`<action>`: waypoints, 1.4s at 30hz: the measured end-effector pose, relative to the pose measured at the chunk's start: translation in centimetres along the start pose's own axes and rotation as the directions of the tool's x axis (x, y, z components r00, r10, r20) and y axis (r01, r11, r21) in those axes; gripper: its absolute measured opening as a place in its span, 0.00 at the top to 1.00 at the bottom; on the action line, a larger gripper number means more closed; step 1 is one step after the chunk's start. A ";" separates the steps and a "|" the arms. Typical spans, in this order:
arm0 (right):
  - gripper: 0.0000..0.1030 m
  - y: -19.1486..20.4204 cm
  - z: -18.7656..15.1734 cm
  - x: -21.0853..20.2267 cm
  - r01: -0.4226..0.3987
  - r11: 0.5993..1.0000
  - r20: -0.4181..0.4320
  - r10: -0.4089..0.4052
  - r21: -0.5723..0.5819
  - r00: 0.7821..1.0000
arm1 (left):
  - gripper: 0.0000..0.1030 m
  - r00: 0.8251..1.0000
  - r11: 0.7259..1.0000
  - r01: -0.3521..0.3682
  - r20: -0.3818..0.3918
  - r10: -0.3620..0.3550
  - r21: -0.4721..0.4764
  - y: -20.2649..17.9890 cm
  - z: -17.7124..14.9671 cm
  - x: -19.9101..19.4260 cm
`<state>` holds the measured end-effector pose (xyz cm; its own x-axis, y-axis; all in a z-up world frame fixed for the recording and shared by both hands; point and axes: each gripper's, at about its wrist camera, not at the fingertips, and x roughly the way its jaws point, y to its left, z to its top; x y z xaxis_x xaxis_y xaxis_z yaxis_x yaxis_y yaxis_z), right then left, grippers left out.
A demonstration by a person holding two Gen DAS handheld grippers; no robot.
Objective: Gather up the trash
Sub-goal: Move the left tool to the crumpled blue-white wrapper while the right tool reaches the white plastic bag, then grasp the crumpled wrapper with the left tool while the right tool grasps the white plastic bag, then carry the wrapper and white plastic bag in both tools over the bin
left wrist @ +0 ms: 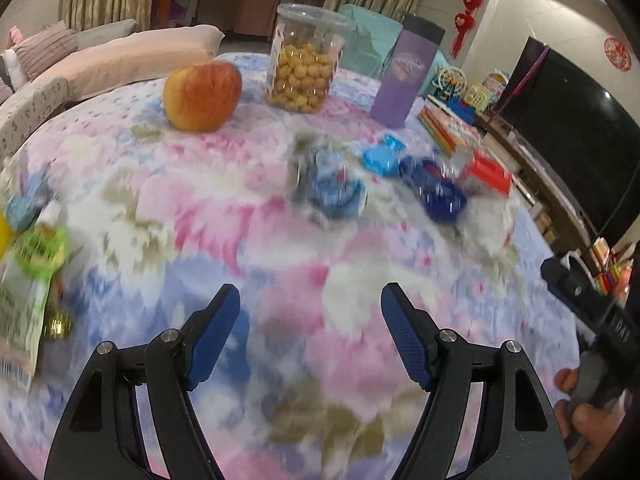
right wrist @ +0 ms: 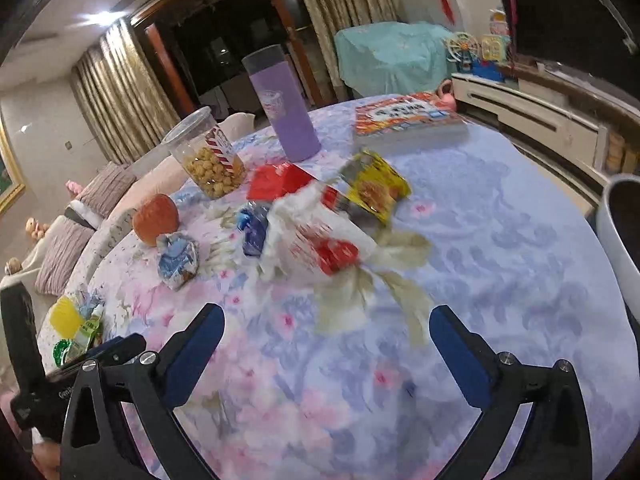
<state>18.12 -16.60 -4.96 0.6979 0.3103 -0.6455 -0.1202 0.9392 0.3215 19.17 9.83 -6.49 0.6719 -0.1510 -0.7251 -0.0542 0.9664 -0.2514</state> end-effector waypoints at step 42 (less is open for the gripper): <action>0.66 -7.2 -1.5 -5.1 -0.048 0.995 0.021 0.047 0.084 0.999 | 0.89 0.959 0.932 0.279 -0.109 -0.260 0.231 -14.3 -4.2 0.0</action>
<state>14.37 -24.72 -5.00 0.7063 0.3506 -0.6150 -0.0943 0.9076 0.4091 16.88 -4.88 -5.59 0.5782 -0.4191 -0.7000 0.3080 0.9066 -0.2884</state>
